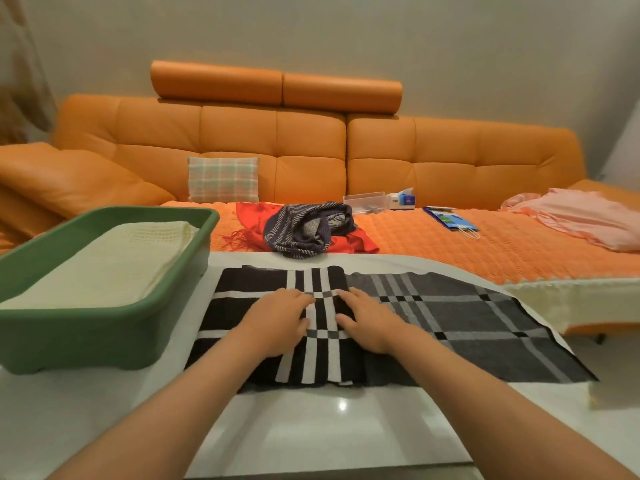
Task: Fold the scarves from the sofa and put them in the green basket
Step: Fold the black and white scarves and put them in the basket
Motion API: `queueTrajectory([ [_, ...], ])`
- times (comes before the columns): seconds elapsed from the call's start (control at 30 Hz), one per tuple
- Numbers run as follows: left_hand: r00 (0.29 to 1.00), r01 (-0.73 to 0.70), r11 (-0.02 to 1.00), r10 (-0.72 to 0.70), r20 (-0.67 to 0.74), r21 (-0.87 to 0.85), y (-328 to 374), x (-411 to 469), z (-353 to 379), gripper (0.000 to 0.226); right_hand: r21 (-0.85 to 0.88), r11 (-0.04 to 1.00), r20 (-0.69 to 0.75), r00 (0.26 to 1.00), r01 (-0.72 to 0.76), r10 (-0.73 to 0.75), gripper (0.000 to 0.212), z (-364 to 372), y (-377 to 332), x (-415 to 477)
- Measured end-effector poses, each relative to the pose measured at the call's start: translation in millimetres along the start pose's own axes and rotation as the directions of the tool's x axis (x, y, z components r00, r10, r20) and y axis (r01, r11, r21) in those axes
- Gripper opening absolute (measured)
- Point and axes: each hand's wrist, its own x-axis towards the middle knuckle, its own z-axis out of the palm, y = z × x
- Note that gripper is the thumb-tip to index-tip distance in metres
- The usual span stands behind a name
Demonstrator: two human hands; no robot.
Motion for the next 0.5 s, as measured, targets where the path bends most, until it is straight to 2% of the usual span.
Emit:
queueTrajectory([
  [0.2, 0.996, -0.086, 0.979, 0.079, -0.04, -0.188, 69, 22, 6, 0.039, 0.029, 0.985, -0.233, 0.957, -0.168, 0.17, 0.046, -42, 68, -42],
  [0.37, 0.98, -0.199, 0.965, 0.199, -0.016, -0.169, 148, 69, 18, 0.038, 0.106, 0.934, -0.332, 0.874, -0.341, 0.356, 0.042, -66, 165, -88],
  [0.5, 0.962, -0.271, 0.957, 0.274, 0.017, -0.107, 215, 116, 29, 0.04, 0.063, 0.879, -0.393, 0.797, -0.473, 0.458, 0.033, -67, 228, -116],
])
